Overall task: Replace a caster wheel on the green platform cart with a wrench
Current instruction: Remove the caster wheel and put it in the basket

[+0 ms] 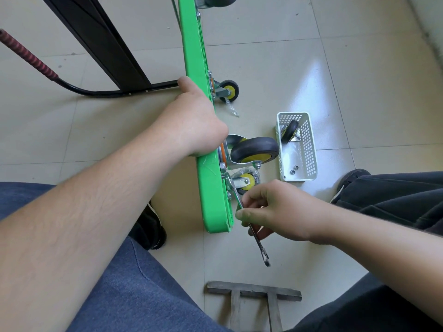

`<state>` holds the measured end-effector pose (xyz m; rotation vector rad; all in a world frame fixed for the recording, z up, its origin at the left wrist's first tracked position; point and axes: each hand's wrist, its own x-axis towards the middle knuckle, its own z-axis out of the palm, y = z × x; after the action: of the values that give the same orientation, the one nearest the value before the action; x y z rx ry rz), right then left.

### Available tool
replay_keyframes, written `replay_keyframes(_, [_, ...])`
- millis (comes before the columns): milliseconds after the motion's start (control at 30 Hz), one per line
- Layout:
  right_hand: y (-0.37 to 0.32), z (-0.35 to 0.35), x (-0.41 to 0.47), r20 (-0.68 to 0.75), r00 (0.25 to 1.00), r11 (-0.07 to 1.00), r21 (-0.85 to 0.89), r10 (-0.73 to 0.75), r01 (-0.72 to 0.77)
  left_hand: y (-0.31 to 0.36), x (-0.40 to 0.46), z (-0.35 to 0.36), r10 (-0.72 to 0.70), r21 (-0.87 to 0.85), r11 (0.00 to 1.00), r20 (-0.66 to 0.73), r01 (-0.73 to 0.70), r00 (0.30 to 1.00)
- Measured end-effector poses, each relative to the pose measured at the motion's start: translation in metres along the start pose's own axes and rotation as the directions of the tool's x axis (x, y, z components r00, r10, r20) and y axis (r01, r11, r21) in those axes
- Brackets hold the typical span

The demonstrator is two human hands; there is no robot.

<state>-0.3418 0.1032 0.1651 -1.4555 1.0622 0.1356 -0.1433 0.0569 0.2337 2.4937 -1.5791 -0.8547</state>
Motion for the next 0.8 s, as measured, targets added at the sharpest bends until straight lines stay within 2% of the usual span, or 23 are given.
replay_keyframes(400, [-0.028,0.001,-0.026,0.077,0.996,0.939,0.339,0.038,-0.062,0.000,0.000,0.000,-0.012,-0.067,0.998,-0.002,0.012,1.000])
replay_keyframes(800, [-0.035,0.000,-0.018,0.112,0.994,0.912,0.409,-0.011,-0.036,-0.002,0.002,0.001,-0.017,-0.052,0.999,-0.016,0.016,1.000])
